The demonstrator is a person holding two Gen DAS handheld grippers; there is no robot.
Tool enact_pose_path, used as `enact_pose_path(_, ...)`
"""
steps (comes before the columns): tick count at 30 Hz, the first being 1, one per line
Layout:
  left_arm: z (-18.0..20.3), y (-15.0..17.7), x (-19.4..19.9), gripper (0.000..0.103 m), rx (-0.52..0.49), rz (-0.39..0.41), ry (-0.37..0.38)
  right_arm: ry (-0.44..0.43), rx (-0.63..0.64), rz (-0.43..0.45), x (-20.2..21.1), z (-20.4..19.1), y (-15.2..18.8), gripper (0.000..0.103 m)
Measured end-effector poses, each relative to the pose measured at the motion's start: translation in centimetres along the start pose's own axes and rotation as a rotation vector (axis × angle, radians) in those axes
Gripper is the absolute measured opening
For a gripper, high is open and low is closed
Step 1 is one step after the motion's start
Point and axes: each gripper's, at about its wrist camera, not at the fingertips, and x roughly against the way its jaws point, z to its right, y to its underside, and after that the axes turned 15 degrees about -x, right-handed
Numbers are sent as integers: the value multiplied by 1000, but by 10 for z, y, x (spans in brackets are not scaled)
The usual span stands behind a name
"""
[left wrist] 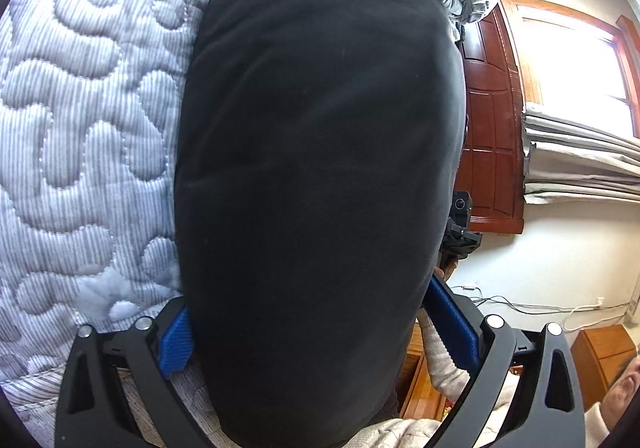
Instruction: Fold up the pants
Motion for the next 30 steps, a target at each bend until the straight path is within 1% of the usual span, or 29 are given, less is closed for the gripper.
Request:
enact_pose_path(2, 4, -2, -5, 99, -1, -4, -6, 16, 9, -12, -6, -3, -1, 94)
enact_pose_path(4, 5, -4, -9, 99, 4, -9, -8, 12, 18, -28, -13, -7, -1, 96)
enact_pose_path(8, 7, -6, -17, 99, 16, -18, -7, 29, 42, -51, -24, -14, -3, 97)
enact_pose_path(11, 8, -7, -23, 99, 25, -18, -4, 41, 39, -52, -32, -21, -3, 96)
enact_pose_path(15, 8, -7, -28, 99, 34, -15, -13, 80, 47, -44, -44, -30, 0, 96)
enact_pose_path(18, 11, -6, -28, 99, 36, -3, -16, 122, 69, -32, -49, -36, 3, 87)
enact_pose_path(25, 24, -1, -30, 98, 35, 34, -53, 122, 54, 4, -45, -33, 7, 70)
enact_pose_path(26, 31, 1, -34, 97, 36, 36, -60, 121, 54, 10, -44, -34, 8, 66)
enact_pose_path(27, 35, 4, -36, 92, 41, 38, -65, 120, 57, 14, -44, -36, 10, 63)
enact_pose_path(28, 36, 5, -35, 85, 47, 42, -61, 120, 64, 21, -43, -38, 12, 58)
enact_pose_path(29, 38, 7, -35, 79, 51, 47, -47, 122, 71, 26, -43, -40, 13, 52)
enact_pose_path(30, 39, 8, -34, 69, 53, 50, -35, 130, 90, 34, -46, -45, 16, 50)
